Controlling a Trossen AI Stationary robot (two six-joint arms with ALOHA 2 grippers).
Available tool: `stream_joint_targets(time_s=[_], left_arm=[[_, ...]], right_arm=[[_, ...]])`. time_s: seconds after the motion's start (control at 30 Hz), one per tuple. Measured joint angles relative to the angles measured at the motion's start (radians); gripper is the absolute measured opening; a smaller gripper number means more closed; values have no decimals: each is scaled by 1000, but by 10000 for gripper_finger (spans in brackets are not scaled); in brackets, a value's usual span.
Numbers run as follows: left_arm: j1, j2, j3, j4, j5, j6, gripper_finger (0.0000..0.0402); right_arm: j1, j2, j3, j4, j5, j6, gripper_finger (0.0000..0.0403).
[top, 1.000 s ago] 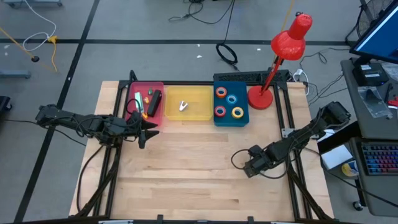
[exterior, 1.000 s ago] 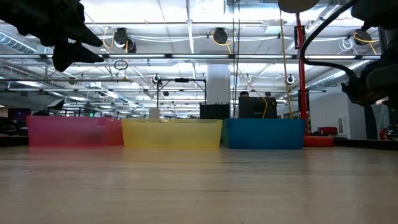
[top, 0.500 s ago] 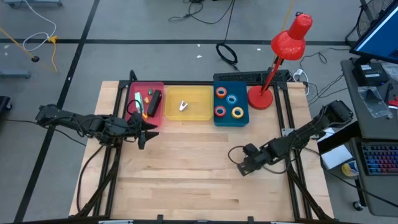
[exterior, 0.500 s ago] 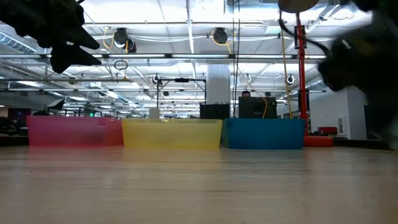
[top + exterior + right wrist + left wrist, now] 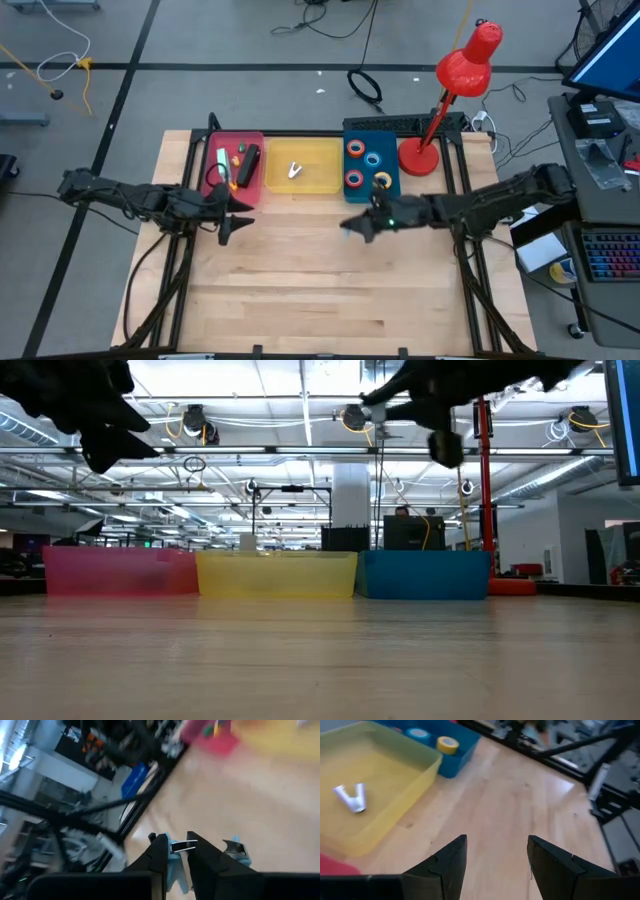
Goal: Pick and place Stapler, Stapler remover, tape
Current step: Put the light blue stapler remover into the yellow bin
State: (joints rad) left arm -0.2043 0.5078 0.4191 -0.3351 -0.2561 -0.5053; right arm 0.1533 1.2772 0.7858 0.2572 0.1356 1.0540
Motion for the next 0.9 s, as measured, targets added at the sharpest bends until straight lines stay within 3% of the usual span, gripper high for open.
stream_joint_targets(time_s=[0.53, 0.9], left_arm=[[0, -174, 0, -53, 29, 127, 207], [1, -283, 0, -144, 15, 143, 207]], right_arm=[[-288, 219, 358, -128, -1, -553, 41], [-414, 475, 537, -175, -1, -706, 41]])
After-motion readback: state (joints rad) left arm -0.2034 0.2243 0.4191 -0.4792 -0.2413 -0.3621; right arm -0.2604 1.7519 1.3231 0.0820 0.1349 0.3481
